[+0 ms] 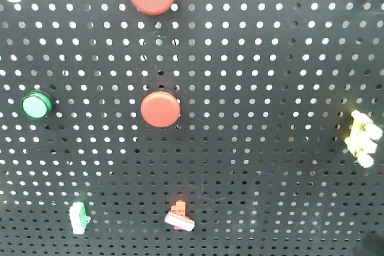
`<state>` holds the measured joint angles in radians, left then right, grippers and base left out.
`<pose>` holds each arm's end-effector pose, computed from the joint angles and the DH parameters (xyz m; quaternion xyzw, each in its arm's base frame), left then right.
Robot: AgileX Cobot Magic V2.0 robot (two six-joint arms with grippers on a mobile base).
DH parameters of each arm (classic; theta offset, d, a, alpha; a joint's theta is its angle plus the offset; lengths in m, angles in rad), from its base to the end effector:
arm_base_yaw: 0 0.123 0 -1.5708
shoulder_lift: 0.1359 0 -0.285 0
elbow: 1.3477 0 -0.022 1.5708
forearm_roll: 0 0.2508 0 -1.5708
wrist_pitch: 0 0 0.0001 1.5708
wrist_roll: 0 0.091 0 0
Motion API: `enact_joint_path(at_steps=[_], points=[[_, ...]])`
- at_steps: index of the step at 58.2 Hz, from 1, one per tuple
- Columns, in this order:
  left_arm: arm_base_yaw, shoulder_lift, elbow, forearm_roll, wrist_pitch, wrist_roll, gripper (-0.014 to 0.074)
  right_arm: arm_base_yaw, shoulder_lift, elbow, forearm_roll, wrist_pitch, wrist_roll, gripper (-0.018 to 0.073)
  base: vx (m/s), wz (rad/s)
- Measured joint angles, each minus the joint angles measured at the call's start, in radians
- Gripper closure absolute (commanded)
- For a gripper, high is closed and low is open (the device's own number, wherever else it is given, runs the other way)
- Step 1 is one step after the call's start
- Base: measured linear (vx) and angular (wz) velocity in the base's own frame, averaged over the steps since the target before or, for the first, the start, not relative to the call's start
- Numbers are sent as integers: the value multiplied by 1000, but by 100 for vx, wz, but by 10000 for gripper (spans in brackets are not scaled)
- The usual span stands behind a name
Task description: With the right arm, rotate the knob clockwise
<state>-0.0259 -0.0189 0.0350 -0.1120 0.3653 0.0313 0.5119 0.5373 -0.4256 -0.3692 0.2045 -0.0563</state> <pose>0.0525 -0.0050 0.1697 -0.0071 0.8024 -0.0456 0.5950 0.1054 0.0515 0.2970 -0.3287 0.7061 0.0007 0.6272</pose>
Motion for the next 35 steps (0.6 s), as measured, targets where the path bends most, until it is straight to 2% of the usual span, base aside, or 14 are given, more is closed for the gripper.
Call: enact_joint_path(at_steps=[5,15,19,23,30,35], points=[[0,0,0,0,0,0,603,0,-5,42,44,2,-11,568,0,0],[0,0,0,0,0,0,603,-35,-108,182,229,-41,-69,568,0,0],[0,0,0,0,0,0,603,-112,-184,253,296,-93,-74,568,0,0],[0,0,0,0,0,0,603,-208,-261,308,320,-131,-64,568,0,0],[0,0,0,0,0,0,603,-373,-394,375,292,-161,-22,568,0,0],[0,0,0,0,0,0,603,-451,-475,409,278,-172,-10,568,0,0]])
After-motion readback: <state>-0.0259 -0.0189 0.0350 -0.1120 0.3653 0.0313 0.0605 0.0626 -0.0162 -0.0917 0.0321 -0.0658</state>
